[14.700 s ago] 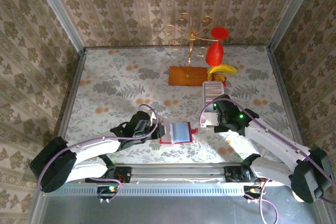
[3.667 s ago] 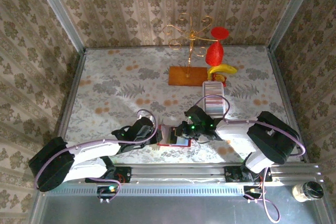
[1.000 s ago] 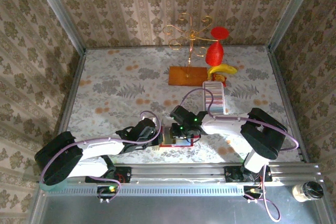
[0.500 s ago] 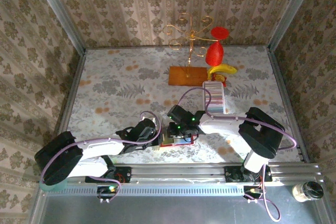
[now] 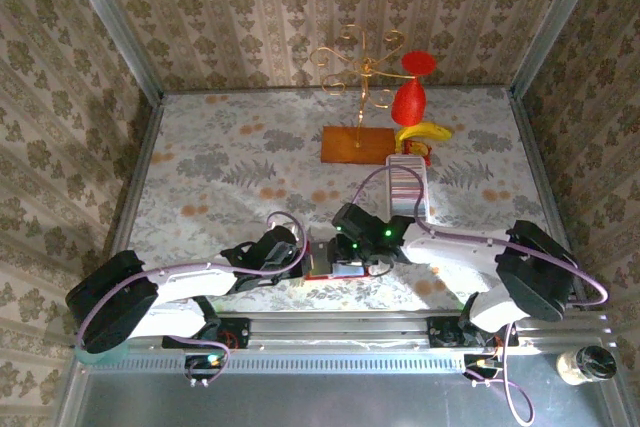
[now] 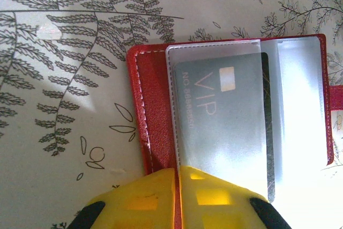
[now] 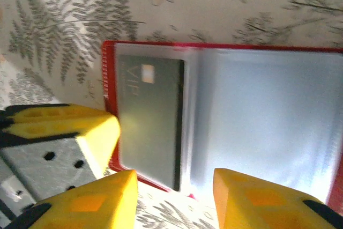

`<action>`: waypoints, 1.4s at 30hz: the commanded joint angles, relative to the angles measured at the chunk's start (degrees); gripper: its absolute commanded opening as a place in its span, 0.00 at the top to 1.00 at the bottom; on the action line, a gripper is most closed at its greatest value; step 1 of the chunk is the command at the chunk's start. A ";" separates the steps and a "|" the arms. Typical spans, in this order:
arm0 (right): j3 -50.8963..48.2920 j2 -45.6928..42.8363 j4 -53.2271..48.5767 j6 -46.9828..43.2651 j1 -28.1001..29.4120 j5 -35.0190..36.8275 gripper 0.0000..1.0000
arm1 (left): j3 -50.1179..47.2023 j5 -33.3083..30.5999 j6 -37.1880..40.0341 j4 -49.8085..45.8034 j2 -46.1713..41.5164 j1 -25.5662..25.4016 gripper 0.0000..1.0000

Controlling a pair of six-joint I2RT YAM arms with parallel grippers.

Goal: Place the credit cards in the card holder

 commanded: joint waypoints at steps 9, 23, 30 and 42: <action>-4.78 0.84 -0.09 3.46 0.37 2.54 0.55 | -0.92 0.51 -0.15 -0.62 0.05 -0.66 0.88; -4.52 2.80 2.69 4.14 0.46 1.46 0.49 | -1.63 -1.29 0.18 -2.95 -3.50 -0.58 0.79; -3.75 3.85 6.38 4.83 0.54 -0.12 0.49 | -1.47 0.89 0.05 0.27 -0.29 -0.57 0.82; -2.11 4.95 13.96 7.07 2.07 -2.09 0.48 | -1.80 0.61 -0.31 -0.14 -1.86 -0.66 0.86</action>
